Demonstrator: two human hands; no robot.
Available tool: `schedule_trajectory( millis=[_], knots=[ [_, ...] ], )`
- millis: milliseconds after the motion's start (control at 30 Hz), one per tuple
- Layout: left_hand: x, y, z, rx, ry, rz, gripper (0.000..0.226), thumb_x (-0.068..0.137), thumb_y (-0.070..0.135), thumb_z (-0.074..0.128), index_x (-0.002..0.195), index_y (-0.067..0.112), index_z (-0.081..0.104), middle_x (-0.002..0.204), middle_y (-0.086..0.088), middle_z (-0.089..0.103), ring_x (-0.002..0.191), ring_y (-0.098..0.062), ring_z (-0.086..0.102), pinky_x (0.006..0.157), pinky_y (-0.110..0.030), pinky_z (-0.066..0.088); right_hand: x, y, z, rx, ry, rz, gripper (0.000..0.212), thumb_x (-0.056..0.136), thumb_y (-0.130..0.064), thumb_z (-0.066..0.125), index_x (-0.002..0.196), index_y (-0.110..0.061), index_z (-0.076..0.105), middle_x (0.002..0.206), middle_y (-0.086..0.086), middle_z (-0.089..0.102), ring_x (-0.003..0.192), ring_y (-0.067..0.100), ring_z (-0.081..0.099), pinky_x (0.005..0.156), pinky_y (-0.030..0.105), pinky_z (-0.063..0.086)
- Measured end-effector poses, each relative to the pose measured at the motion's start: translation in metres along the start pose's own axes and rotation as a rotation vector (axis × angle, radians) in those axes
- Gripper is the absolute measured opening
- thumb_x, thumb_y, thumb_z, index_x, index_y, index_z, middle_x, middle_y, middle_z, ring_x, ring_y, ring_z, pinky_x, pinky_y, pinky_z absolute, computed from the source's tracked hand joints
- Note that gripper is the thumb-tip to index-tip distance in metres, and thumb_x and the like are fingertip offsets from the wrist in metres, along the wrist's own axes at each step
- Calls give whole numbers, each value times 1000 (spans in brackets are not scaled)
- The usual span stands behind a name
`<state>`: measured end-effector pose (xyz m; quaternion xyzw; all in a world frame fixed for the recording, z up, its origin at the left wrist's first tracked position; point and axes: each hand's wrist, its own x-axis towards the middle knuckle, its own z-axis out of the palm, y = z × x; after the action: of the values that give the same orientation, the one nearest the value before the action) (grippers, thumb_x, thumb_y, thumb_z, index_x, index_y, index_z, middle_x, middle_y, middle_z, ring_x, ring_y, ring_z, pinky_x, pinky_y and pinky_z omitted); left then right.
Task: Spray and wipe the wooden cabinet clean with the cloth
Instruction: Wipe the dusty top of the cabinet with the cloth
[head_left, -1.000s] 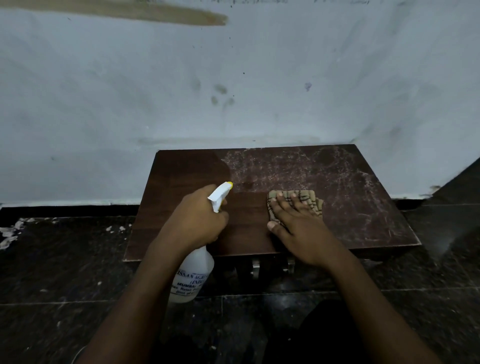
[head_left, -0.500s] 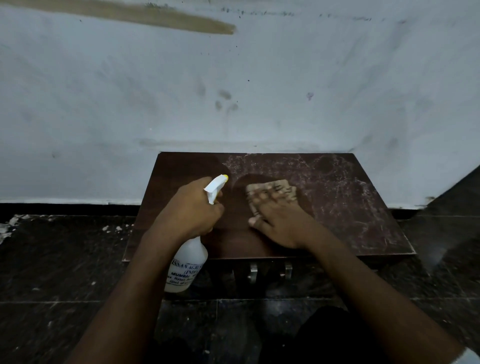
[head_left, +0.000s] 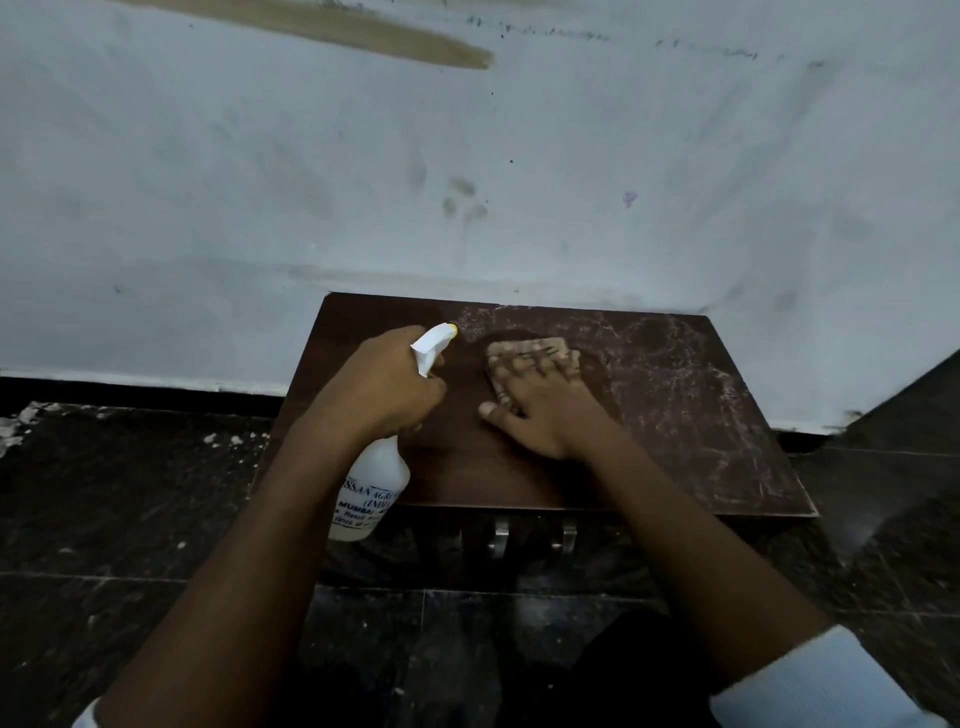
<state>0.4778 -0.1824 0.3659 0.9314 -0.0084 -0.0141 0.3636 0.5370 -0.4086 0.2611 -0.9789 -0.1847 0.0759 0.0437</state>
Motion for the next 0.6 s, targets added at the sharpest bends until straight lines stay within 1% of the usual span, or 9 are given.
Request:
schedule_trajectory(
  millis=[100,167,267,333,367,400,467,533,600],
  knots=[
    [1,-3,1,-34,-27,-9,15,87,13,64,101,18,65,86,-4,71,49,-18,70,61,-35,60,25,20,-18,-20,-55,200,88,91,-84,14,164,-36,-2,172,1,-12,158,31,-13,122,50,-16],
    [3,-5,-1,-66,-10,-17,16,87,13,64,102,18,65,86,-4,72,43,-13,68,55,-29,55,45,4,-26,-22,-52,207,91,92,-84,17,165,-33,-2,172,3,-12,158,31,-12,122,52,-16],
    [4,-6,-3,-95,-2,-33,20,86,11,62,105,18,66,87,-6,74,43,-15,68,52,-26,52,40,-31,-17,-30,-60,2,96,87,-88,13,165,-33,-2,173,3,-8,158,29,-10,123,52,-14],
    [3,-3,1,-110,-21,-26,21,85,10,60,105,15,65,80,-10,75,43,-17,68,50,-24,52,11,-26,-5,-51,-42,-141,98,83,-92,4,163,-37,-5,173,1,-7,158,26,-13,124,49,-14],
    [3,-1,4,-124,-37,-21,20,85,10,60,104,14,65,78,-10,74,43,-17,68,49,-22,52,-4,-12,-2,-61,-36,-154,98,81,-93,1,163,-39,-7,173,0,-7,158,24,-14,124,49,-15],
    [3,1,5,-134,-51,-20,18,85,10,60,102,15,65,78,-9,73,42,-16,68,47,-21,51,-12,4,-2,-72,-33,-131,99,80,-94,1,163,-39,-8,173,-1,-6,158,24,-13,124,50,-15],
    [5,-1,1,-145,-68,-29,17,86,10,60,101,16,64,80,-8,72,41,-15,66,49,-23,51,-7,31,-9,-74,-27,8,101,82,-92,7,164,-34,-6,173,0,-6,158,26,-10,123,49,-14],
    [9,-8,-9,-137,-64,-36,17,87,10,61,101,17,65,80,-8,72,41,-15,65,48,-24,51,18,36,-23,-21,-49,166,99,87,-88,11,164,-29,-6,173,2,-8,159,29,-8,123,49,-13],
    [12,-12,-15,-137,-57,-44,16,87,10,62,100,19,65,79,-6,71,41,-15,66,46,-23,50,48,25,-36,14,-73,235,98,89,-87,10,165,-27,-7,172,3,-11,158,32,-8,124,51,-12]
  ],
)
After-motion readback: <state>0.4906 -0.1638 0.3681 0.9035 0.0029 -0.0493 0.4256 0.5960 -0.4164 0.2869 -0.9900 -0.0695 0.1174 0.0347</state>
